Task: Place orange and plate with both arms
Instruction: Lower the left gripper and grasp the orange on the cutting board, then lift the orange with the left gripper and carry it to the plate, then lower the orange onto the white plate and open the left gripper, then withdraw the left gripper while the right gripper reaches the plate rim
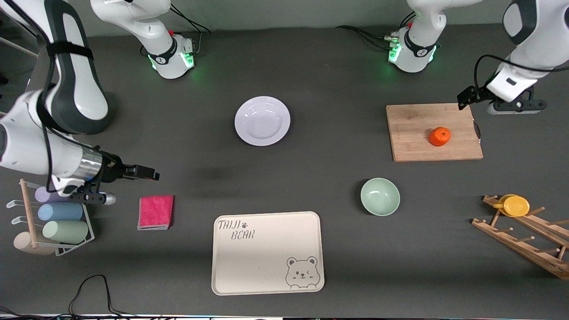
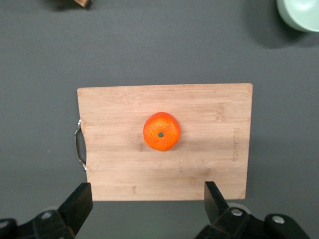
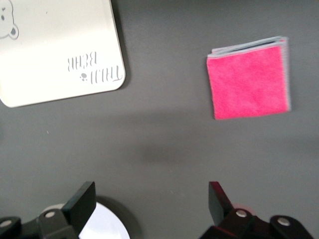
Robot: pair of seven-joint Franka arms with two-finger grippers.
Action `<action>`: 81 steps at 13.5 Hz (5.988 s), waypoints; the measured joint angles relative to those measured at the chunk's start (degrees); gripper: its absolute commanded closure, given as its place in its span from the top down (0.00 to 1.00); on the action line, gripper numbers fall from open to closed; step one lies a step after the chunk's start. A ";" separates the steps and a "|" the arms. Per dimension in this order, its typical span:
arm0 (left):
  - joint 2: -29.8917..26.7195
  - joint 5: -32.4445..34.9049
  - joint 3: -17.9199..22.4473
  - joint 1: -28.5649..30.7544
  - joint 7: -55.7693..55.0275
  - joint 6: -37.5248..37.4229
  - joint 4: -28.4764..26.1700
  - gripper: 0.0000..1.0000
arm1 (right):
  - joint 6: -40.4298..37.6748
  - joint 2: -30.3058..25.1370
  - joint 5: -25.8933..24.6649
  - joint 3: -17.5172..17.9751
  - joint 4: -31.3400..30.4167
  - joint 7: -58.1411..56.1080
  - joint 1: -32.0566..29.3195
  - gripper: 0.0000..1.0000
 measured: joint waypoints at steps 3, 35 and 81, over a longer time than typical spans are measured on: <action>5.10 0.01 -0.02 0.04 0.01 10.14 -4.53 1.00 | 1.34 5.63 11.36 -0.06 0.09 0.00 -0.14 1.00; 9.10 -0.21 -1.90 0.01 0.69 -8.67 15.39 0.35 | -3.28 1.33 21.56 -4.14 -11.54 -7.44 3.02 1.00; 52.19 15.25 -33.61 -37.52 -80.49 -10.22 58.75 1.00 | -2.79 3.73 65.44 -5.45 -36.13 -44.89 3.24 1.00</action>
